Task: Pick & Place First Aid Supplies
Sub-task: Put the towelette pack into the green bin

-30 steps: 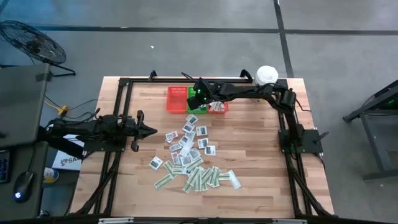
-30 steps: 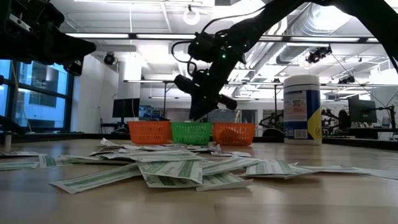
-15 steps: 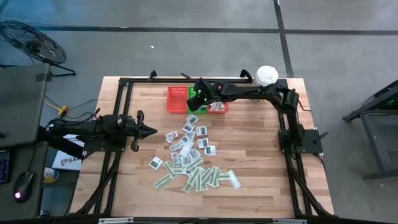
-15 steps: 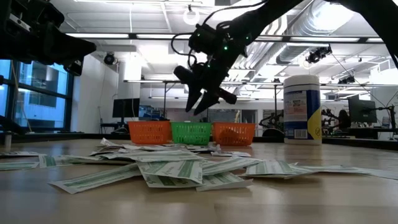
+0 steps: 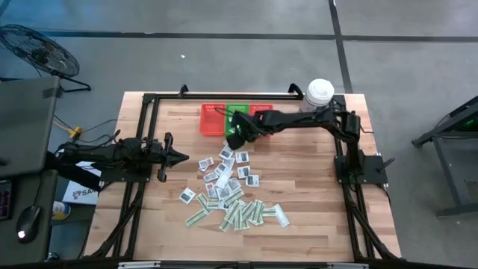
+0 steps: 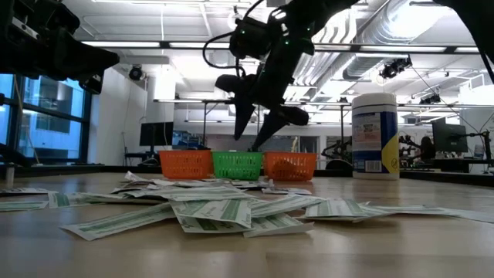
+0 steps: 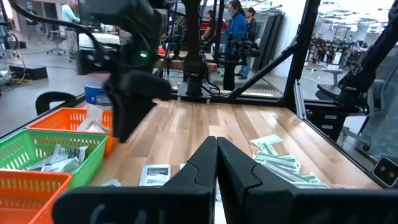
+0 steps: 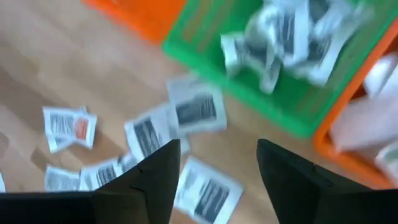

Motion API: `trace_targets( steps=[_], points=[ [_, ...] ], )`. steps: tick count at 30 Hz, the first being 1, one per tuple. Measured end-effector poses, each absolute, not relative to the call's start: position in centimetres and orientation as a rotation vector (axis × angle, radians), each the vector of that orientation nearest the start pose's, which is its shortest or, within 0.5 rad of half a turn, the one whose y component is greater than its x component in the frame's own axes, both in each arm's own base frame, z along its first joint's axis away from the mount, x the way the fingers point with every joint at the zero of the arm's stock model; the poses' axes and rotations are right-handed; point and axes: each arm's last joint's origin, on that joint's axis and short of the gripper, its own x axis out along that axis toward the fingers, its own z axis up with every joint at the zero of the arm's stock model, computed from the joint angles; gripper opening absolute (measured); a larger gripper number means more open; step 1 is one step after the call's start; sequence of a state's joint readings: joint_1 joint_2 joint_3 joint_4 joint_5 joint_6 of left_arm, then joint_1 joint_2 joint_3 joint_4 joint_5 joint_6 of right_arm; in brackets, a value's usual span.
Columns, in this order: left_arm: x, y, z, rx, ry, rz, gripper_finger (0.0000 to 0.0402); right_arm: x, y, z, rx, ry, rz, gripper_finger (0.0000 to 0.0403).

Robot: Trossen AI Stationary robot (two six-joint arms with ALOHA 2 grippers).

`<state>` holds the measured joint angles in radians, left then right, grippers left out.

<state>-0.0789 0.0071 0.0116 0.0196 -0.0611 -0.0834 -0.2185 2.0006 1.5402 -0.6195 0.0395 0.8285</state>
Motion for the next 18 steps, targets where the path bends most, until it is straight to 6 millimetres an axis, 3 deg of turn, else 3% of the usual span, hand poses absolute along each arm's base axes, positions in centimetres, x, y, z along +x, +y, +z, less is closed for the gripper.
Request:
trace_targets(
  steps=[10, 18],
  points=[
    [9.7, -0.6, 16.9, -0.085, -0.024, -0.019, 0.0001, 40.6, -4.7, 19.7, 0.684, 1.111, -0.622, 0.0223],
    [9.7, -0.6, 16.9, -0.085, -0.023, -0.019, 0.0001, 40.7, -3.7, 18.5, 0.573, 1.185, -0.574, 0.0233]
  ],
)
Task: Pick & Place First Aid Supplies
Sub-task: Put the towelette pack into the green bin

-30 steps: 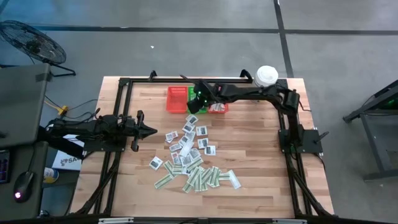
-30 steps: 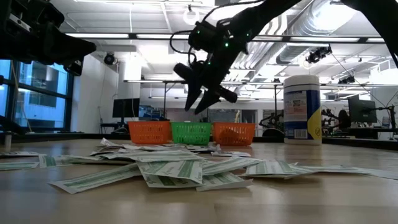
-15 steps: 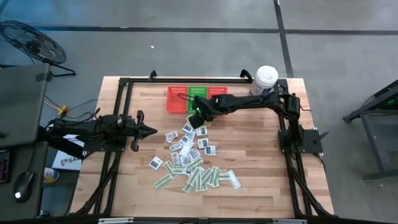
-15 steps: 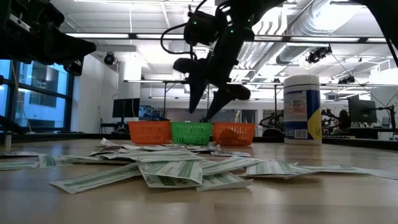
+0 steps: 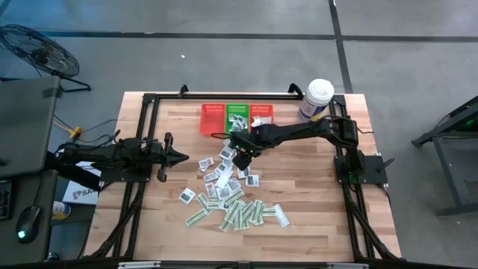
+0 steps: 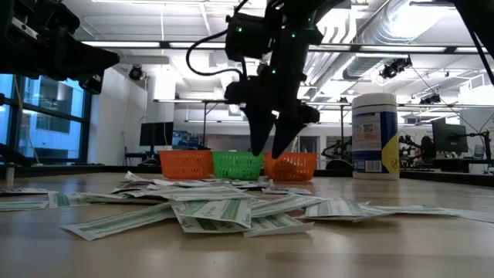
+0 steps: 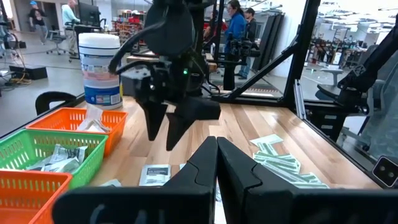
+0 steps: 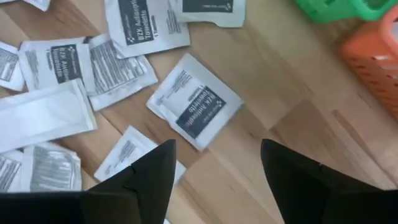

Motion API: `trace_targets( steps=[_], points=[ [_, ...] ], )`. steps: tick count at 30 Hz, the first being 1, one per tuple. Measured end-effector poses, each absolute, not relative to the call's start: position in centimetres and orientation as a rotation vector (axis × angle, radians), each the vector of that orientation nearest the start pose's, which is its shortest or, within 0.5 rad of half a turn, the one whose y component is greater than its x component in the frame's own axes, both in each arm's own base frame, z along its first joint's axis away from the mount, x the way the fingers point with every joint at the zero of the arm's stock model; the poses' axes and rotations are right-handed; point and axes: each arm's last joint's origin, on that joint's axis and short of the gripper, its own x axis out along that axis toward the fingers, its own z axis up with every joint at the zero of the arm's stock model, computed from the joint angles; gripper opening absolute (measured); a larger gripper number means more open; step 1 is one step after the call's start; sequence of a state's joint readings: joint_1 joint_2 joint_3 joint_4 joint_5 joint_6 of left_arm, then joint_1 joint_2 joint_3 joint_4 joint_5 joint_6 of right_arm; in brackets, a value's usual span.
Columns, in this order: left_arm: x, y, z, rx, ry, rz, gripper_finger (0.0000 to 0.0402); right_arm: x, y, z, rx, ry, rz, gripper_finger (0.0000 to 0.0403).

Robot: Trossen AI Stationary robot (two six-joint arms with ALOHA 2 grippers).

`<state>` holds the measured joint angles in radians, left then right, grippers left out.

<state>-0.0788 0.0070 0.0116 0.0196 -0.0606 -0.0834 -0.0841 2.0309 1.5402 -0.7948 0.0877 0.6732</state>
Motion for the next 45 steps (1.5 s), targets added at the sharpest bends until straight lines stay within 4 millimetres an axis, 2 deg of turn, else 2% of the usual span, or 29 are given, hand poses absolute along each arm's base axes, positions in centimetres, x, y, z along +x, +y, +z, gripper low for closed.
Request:
trace_targets(
  steps=[9, 13, 24, 27, 33, 45],
  points=[
    [9.7, -0.6, 16.9, -0.085, -0.024, -0.019, 0.0001, 41.8, -3.0, 16.5, 0.608, 1.158, -0.599, 0.0289],
    [9.7, -0.6, 16.9, -0.085, -0.024, -0.020, 0.0001, 42.0, -3.2, 15.5, 0.561, 1.153, -0.655, 0.0293],
    [9.7, -0.6, 16.9, -0.085, -0.023, -0.020, 0.0001, 42.8, -3.1, 12.1, 0.560, 1.206, -0.644, 0.0287],
    [9.7, -0.6, 16.9, -0.085, -0.023, -0.020, 0.0001, 42.8, -2.7, 11.4, 0.558, 1.229, -0.641, 0.0268],
    [9.7, -0.6, 16.9, -0.085, -0.024, -0.020, 0.0001, 42.9, -2.6, 11.3, 0.564, 1.224, -0.643, 0.0208],
    [9.7, -0.6, 16.9, -0.085, -0.023, -0.020, 0.0001, 42.9, -2.7, 11.3, 0.578, 1.224, -0.629, 0.0032]
  ],
)
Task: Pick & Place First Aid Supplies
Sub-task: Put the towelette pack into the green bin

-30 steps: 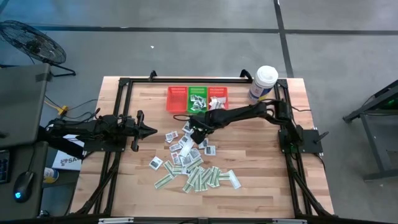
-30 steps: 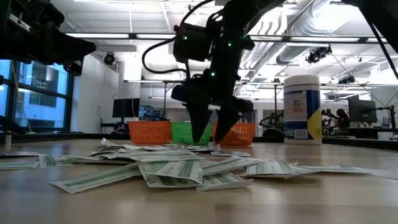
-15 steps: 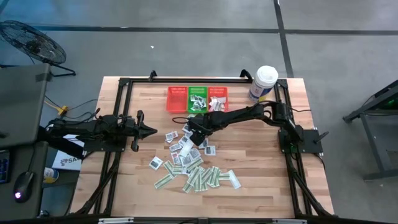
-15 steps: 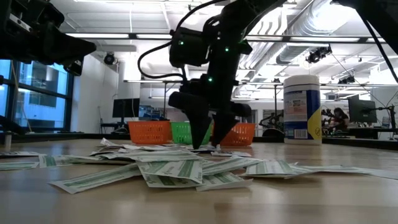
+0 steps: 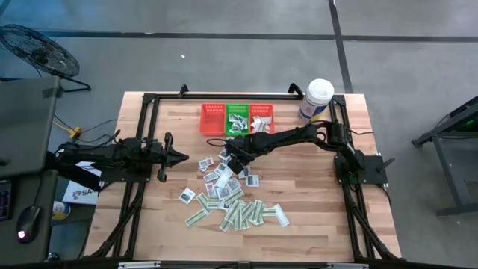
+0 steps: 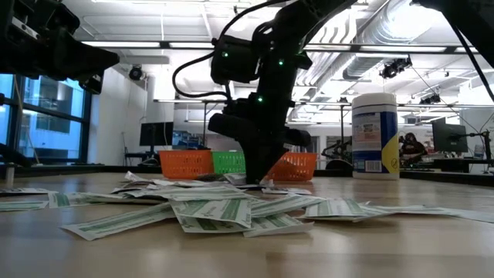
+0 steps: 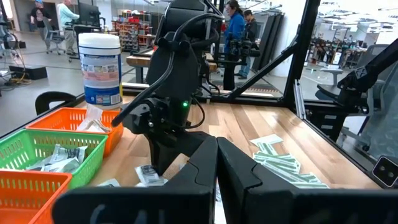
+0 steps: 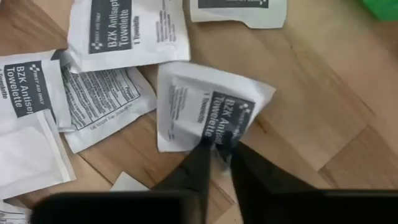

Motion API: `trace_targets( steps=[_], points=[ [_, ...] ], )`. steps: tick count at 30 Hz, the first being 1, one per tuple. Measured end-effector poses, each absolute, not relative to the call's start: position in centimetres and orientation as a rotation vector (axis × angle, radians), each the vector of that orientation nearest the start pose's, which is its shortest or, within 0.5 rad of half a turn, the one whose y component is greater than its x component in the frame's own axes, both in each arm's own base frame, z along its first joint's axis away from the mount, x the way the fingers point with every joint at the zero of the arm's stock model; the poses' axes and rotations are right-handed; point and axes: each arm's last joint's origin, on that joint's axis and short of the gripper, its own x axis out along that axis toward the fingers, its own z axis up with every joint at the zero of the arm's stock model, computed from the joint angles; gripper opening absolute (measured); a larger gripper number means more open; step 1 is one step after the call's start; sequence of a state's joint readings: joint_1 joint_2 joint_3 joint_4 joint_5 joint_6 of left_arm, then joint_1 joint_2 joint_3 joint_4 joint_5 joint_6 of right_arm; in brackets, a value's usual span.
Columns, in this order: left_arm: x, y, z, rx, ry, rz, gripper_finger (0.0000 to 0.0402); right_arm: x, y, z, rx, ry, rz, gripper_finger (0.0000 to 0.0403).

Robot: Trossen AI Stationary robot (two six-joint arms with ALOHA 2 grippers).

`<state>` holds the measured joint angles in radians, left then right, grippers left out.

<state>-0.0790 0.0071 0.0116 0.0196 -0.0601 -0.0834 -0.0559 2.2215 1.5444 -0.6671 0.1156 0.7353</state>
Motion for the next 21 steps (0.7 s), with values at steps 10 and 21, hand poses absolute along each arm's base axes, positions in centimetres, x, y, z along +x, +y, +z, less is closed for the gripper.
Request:
trace_targets(
  steps=[10, 21],
  points=[
    [9.7, -0.6, 16.9, -0.085, -0.023, -0.020, 0.0001, 43.0, -2.7, 13.3, 0.564, 1.236, -0.549, 0.0002],
    [9.7, -0.6, 16.9, -0.085, -0.024, -0.020, 0.0001, 40.9, -2.3, 21.0, 0.589, 1.141, -0.459, 0.0000]
  ],
)
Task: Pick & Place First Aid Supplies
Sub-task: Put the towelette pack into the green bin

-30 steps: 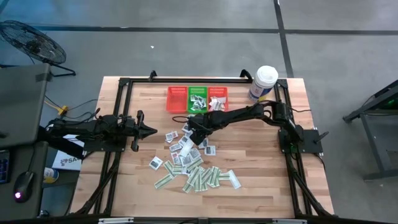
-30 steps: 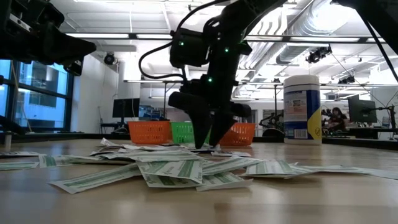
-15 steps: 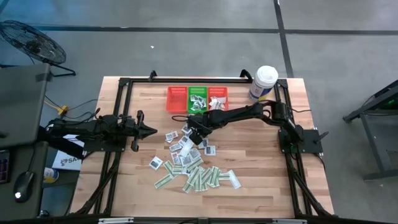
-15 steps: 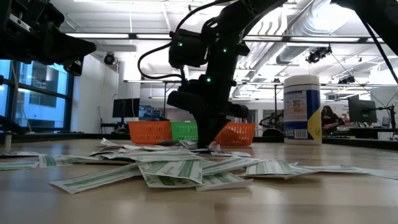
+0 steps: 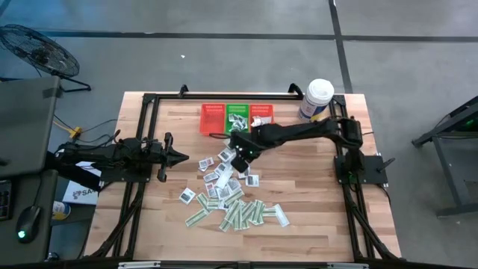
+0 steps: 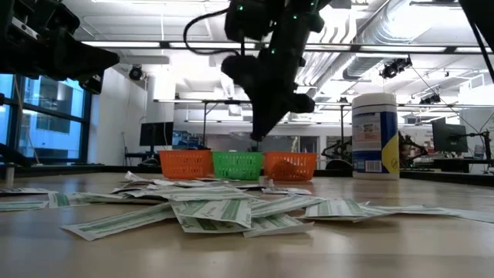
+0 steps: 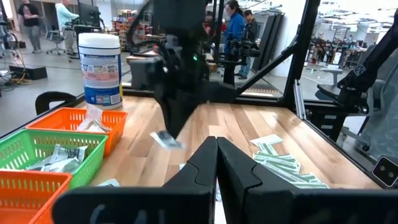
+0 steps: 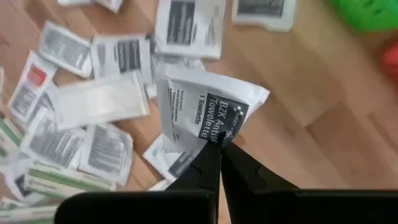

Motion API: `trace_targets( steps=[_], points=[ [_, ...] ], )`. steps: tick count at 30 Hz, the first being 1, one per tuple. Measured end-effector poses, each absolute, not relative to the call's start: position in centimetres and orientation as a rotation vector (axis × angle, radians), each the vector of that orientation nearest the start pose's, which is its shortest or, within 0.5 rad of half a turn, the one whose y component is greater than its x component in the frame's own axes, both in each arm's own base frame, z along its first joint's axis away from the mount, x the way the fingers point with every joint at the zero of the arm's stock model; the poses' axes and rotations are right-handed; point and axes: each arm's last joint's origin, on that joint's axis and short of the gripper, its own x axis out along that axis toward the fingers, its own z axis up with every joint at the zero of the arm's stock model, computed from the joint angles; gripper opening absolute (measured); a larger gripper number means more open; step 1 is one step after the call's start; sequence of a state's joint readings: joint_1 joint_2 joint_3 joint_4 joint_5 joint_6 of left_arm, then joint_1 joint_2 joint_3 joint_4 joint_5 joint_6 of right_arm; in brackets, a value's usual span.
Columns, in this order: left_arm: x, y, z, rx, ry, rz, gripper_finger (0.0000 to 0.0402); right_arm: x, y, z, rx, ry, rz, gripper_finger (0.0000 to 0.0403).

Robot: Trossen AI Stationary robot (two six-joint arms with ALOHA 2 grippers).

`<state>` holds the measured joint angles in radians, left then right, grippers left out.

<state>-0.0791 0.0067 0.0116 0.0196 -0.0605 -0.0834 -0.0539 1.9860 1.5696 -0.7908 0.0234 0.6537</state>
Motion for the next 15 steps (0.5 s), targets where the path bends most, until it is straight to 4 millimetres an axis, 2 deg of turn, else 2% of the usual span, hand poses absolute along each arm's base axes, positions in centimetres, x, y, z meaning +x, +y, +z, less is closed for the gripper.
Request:
trace_targets(
  steps=[4, 7, 15],
  points=[
    [9.7, -0.6, 16.9, -0.085, -0.024, -0.020, 0.0001, 40.3, -2.4, 23.3, 0.562, 1.060, -0.487, 0.0000],
    [9.7, -0.6, 16.9, -0.085, -0.024, -0.020, 0.0001, 40.1, -3.1, 24.1, 0.549, 1.007, -0.519, 0.0000],
    [9.7, -0.6, 16.9, -0.085, -0.024, -0.019, 0.0001, 40.6, -7.4, 24.9, 0.524, 0.814, -0.706, 0.0000]
  ],
)
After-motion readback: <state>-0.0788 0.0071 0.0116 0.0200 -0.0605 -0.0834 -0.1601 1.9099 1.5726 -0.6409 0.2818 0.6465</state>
